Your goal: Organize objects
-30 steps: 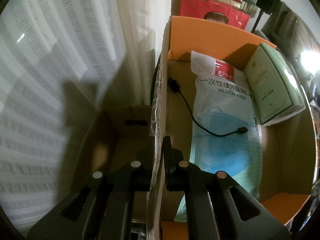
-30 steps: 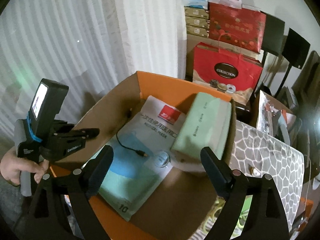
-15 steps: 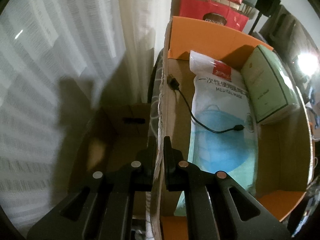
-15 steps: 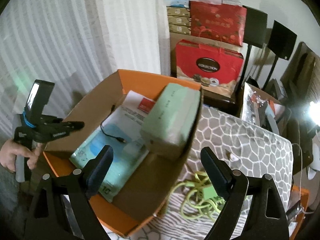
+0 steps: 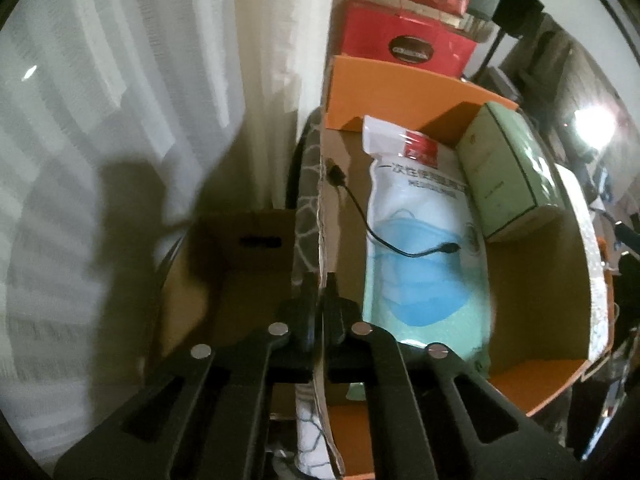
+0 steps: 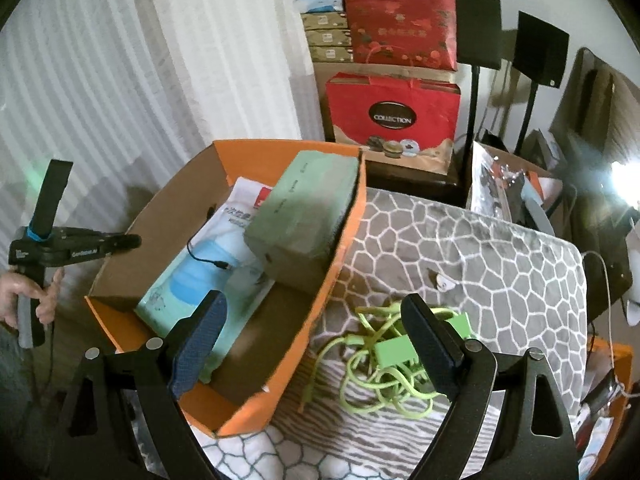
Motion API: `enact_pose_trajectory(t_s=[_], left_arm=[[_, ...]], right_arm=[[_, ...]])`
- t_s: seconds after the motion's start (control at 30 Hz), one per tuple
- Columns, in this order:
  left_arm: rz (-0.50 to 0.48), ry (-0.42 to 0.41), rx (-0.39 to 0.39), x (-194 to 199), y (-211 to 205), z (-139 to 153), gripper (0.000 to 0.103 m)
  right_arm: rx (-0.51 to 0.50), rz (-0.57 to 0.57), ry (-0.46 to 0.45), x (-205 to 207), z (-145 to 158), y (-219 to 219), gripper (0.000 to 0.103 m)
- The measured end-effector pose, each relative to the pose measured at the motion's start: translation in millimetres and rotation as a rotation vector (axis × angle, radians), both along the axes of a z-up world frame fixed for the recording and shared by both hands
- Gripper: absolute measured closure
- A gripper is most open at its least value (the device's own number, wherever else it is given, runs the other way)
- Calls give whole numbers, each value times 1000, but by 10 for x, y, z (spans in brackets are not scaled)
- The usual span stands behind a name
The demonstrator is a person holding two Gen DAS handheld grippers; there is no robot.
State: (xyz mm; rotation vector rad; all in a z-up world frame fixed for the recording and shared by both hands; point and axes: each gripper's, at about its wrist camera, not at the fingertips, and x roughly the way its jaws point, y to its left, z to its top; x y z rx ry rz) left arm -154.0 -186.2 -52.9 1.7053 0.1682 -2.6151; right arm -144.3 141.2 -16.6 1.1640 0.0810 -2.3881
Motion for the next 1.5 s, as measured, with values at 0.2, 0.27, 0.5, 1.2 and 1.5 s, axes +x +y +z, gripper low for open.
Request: enact_pose_trajectory(t_s=[0.2, 0.27, 0.5, 1.2, 1.5], left_arm=[[7, -5, 40, -3, -42, 12, 101], [9, -6, 50, -4, -57, 9, 101], [13, -5, 68, -2, -76, 4, 101], [18, -3, 68, 3, -68, 6, 101], [19, -3, 68, 5, -67, 7, 101]], right_arm=[[-30, -35, -7, 11, 15, 276, 13], [-32, -47, -13, 8, -2, 373, 13], [-6, -98, -52, -33, -188, 684, 13], [-28, -171, -187, -243, -655, 1113, 20], [-33, -174, -210, -379, -672, 1011, 21]])
